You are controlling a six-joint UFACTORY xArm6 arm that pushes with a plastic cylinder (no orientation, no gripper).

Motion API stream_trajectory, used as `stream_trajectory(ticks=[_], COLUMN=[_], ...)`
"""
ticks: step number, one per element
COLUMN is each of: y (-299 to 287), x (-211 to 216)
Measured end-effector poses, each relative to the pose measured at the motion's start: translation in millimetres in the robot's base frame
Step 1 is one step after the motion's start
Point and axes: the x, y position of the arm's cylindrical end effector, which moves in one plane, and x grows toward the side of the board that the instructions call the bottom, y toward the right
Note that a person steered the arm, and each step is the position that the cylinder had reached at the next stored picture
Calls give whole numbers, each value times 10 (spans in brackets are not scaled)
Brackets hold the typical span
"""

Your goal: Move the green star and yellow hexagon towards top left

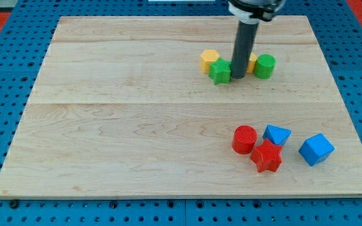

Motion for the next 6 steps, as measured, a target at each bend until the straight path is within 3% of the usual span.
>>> stream_trajectory(ticks=[6], y=[-1561], x=[-869])
